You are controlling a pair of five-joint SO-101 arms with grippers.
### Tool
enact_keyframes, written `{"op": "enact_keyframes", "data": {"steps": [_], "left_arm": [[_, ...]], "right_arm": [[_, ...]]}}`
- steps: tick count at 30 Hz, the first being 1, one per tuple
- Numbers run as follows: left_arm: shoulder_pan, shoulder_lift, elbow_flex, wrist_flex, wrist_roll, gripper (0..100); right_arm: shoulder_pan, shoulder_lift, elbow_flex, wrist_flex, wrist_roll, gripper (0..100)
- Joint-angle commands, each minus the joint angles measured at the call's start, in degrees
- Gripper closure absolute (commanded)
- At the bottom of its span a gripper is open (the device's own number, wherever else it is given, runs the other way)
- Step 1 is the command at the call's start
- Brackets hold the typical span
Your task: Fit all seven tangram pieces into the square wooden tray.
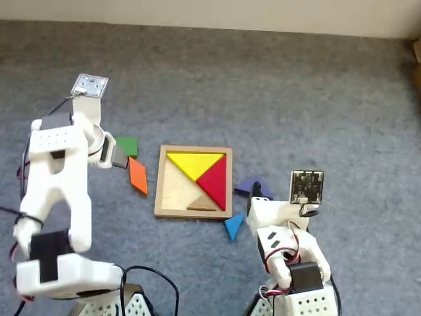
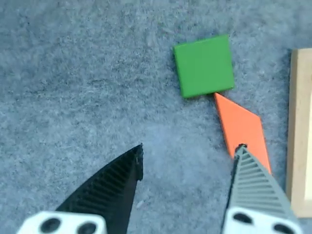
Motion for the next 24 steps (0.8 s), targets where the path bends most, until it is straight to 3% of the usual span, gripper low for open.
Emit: {"op": "enact_keyframes", "data": {"steps": [1,10,14,24], "left_arm": [[0.6,5.8,-8.6,-0.6,0.5,71],[2.8,18.9,-20.8,-0.4,0.6,71],[3.6,22.0,-24.7,-0.4,4.5,71],[7.1,29.7,-27.1,-0.8,4.9,71]], "right_arm": [[0.7,-0.3,2.3,-1.5,0.7,66.6],[0.2,-0.3,2.3,-1.5,0.7,66.6],[-2.4,-0.3,2.4,-1.5,0.7,66.6],[-2.5,-0.3,2.4,-1.5,0.8,66.6]]}}
